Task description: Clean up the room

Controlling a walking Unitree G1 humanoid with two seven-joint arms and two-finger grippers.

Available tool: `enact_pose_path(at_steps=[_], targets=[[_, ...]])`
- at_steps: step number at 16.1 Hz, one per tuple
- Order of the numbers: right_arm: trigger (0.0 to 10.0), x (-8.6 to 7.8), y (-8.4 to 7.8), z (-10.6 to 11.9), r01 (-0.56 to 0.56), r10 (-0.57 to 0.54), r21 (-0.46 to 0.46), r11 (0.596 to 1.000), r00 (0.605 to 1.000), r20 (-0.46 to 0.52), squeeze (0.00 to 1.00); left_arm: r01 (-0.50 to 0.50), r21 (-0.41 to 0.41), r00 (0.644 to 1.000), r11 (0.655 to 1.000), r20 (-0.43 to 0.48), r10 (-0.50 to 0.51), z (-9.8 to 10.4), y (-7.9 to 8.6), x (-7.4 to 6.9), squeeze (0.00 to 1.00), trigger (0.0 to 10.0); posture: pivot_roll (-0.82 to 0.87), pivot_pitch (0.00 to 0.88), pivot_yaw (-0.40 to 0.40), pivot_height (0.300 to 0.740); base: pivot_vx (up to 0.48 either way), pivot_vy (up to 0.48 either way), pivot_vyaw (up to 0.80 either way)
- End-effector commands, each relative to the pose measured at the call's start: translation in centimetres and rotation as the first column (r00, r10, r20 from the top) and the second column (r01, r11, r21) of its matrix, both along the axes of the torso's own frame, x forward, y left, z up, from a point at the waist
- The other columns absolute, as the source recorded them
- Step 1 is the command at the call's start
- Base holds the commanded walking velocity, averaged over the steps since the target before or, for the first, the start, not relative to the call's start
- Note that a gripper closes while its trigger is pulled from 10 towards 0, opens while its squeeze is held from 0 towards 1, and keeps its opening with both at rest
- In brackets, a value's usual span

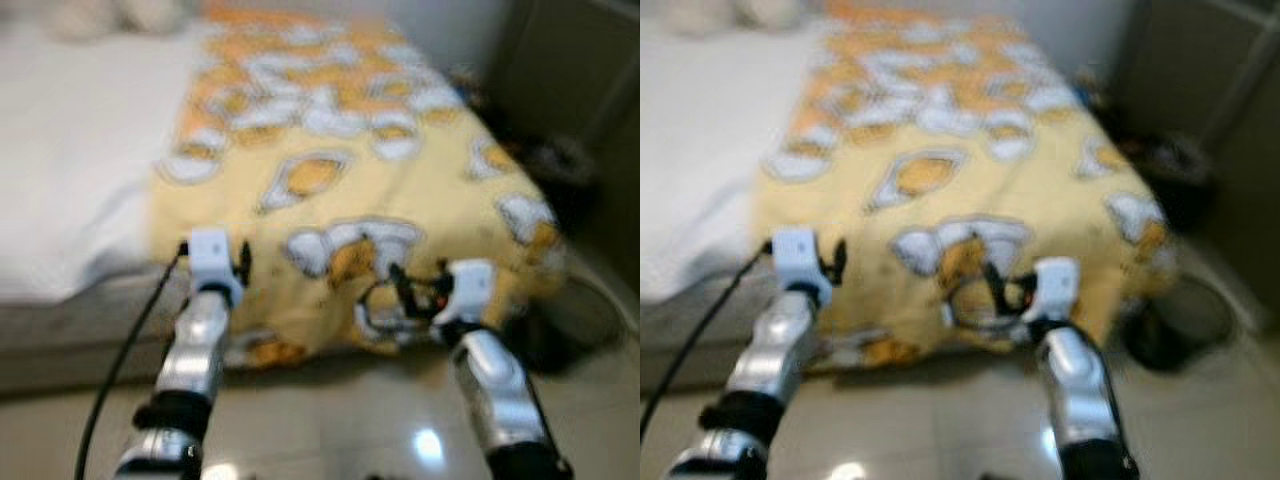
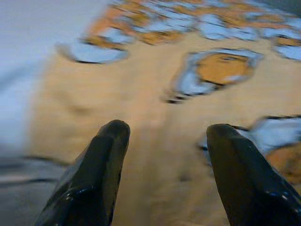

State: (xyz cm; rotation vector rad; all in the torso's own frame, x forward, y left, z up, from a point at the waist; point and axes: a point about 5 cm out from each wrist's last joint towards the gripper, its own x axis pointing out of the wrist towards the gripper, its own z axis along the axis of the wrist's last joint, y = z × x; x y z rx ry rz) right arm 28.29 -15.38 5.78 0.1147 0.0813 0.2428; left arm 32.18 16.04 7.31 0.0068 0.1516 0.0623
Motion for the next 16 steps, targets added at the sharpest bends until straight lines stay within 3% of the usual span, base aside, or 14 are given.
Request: enact_pose_path(at_steps=[1,5,6,8,10,11,16], targets=[[10.0,-0.1,-0.9,0.0,0.018,-0.018,0.001,1.000,1.000,0.006,0.00,0.030,0.018,0.999,0.999,0.029,-0.030,0.4,-0.9,0.0,0.00,10.0,0.04,0.000,0.010,0.740,0.000,0.000,0.00],[10.0,-0.6,-1.6,-0.2,0.013,-0.013,-0.003,1.000,1.000,0.003,0.00,0.161,0.041,0.985,0.986,0.063,-0.163,-0.2,-1.8,-2.5,0.00,10.0,0.04,0.000,0.017,0.740,0.000,0.000,0.00],[10.0,-0.6,-1.7,-0.2,0.013,-0.013,-0.002,1.000,1.000,0.003,0.00,0.168,0.043,0.983,0.985,0.070,-0.171,-0.1,-1.9,-2.6,0.00,10.0,0.04,0.000,0.017,0.740,0.000,0.000,0.00],[10.0,-0.8,-1.5,-0.7,-0.033,0.032,-0.022,0.999,0.999,-0.019,0.00,0.162,0.083,0.979,0.983,0.113,-0.170,1.5,-2.1,-1.1,0.00,10.0,0.04,0.000,0.018,0.740,0.000,0.000,0.00],[10.0,-0.9,-1.1,-1.4,-0.055,0.056,0.004,0.998,0.996,-0.067,0.00,0.050,0.001,0.995,0.999,0.084,-0.050,1.8,-1.2,-0.1,0.00,10.0,0.05,0.000,0.018,0.740,0.474,0.000,0.00],[10.0,-0.6,-1.0,-1.5,-0.032,0.029,-0.033,0.999,0.996,-0.079,0.00,0.011,-0.033,0.998,0.999,0.070,-0.009,1.8,-0.9,0.2,0.00,10.0,0.05,0.000,0.017,0.740,0.454,0.000,0.00],[10.0,-0.1,-1.1,-0.7,-0.045,0.043,-0.047,0.998,0.999,-0.031,0.00,0.027,-0.016,0.997,1.000,0.067,-0.025,1.7,-1.5,0.5,0.00,10.0,0.06,0.000,0.001,0.740,0.450,0.000,0.45]])
